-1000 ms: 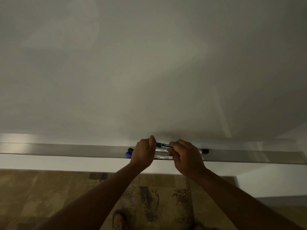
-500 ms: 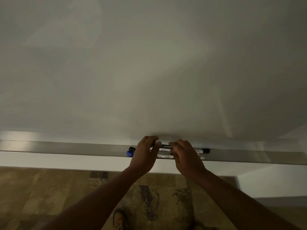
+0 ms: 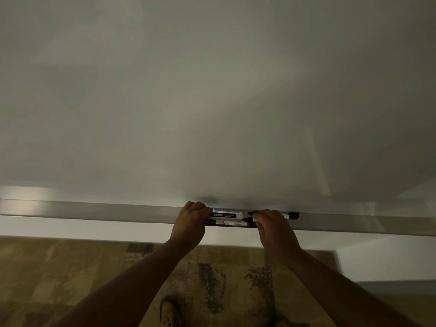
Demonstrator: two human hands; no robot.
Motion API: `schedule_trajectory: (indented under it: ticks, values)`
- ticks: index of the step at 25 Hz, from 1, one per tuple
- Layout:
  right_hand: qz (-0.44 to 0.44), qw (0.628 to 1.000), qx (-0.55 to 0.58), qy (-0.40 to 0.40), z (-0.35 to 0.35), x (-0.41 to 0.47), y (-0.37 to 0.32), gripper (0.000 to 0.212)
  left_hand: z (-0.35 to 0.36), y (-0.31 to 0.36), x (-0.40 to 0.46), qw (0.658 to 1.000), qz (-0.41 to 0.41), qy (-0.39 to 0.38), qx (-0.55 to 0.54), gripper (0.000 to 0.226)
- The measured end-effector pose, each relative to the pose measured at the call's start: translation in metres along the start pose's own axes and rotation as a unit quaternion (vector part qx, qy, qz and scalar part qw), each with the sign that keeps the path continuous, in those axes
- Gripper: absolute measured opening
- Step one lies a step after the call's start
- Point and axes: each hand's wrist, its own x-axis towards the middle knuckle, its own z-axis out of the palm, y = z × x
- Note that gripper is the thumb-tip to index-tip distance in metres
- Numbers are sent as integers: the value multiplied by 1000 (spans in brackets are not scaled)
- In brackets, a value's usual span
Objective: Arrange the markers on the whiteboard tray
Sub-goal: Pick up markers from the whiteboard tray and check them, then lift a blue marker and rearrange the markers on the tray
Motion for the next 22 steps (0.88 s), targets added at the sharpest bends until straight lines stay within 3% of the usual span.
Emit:
schedule_trajectory:
  ticks: [11, 22]
  values:
    - [32, 994, -59, -85, 7, -2, 45, 39, 18, 1, 5, 996, -37, -66, 37, 30]
    - [40, 988, -99, -110, 14, -3, 59, 19, 39, 7, 4, 996, -35, -81, -1, 43]
